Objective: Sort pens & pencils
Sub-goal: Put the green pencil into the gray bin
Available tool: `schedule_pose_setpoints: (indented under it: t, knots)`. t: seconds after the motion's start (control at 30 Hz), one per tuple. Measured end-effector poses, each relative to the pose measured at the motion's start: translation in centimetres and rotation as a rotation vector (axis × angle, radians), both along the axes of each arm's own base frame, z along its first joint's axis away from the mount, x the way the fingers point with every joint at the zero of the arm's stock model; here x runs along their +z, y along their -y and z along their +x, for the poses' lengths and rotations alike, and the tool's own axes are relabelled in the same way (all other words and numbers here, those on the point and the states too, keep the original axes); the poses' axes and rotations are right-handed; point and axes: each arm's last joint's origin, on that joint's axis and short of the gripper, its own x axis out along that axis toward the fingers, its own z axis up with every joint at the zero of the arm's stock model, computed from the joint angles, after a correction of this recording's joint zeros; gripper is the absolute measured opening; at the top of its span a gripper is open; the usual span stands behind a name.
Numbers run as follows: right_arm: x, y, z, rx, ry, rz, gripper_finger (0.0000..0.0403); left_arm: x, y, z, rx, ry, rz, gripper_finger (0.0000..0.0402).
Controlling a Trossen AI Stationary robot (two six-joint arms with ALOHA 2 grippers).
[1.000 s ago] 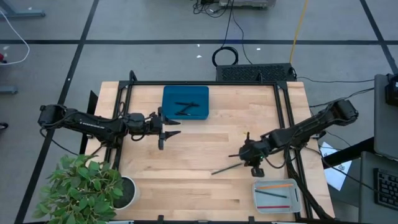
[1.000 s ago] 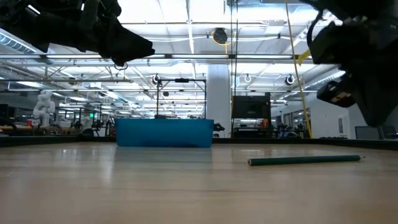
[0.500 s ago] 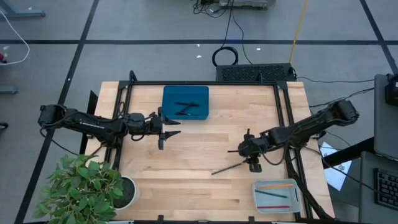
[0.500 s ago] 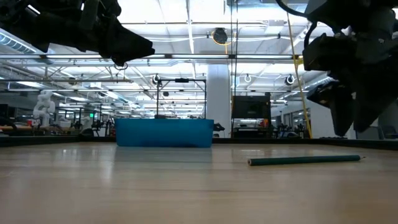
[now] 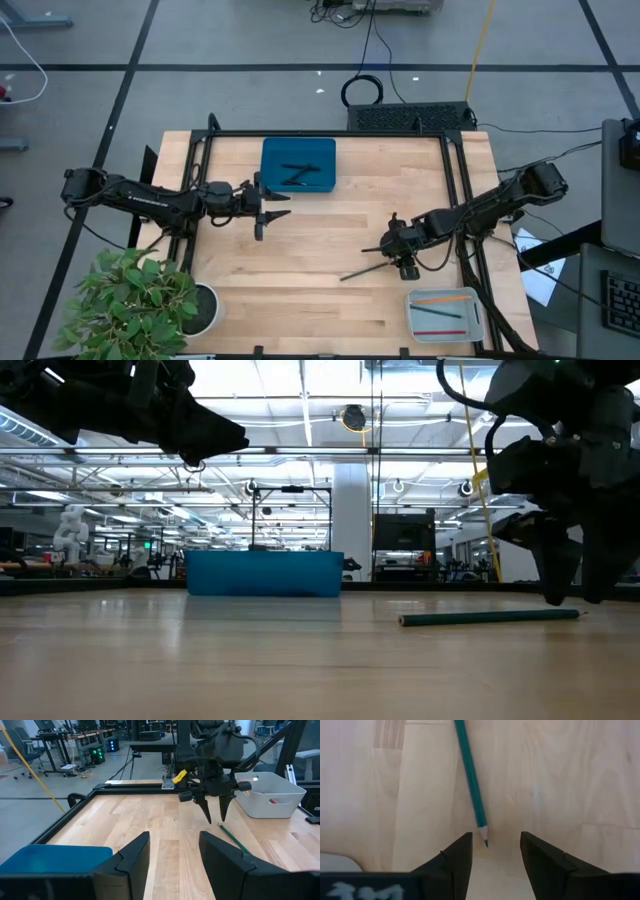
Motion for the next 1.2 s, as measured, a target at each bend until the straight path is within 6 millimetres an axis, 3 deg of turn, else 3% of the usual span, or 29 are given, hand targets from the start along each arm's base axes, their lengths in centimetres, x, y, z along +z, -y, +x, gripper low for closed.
schedule_pose_setpoints:
  t: [0.4,0.7,0.83,1.07,1.2]
  knots:
    - [-1.0,-1.5,0.3,0.055,0.002,-0.024,0.0155,0.0,0.0,0.0,0.0,-0.001,0.0,0.0175]
    - [-1.6,-1.6,0.2,0.059,-0.016,-0.11,0.015,0.0,0.0,0.0,0.0,-0.001,0.0,0.0175]
    - [-1.7,-1.5,0.0,0.068,-0.027,-0.129,0.0115,0.0,0.0,0.0,0.0,-0.001,0.0,0.0175]
    - [-1.8,-1.4,0.0,0.062,-0.03,-0.143,0.0014,0.0,0.0,0.0,0.0,-0.001,0.0,0.0175]
    - [-1.8,-1.4,0.0,0.05,-0.025,-0.168,0.0008,0.0,0.0,0.0,0.0,-0.001,0.0,0.0175]
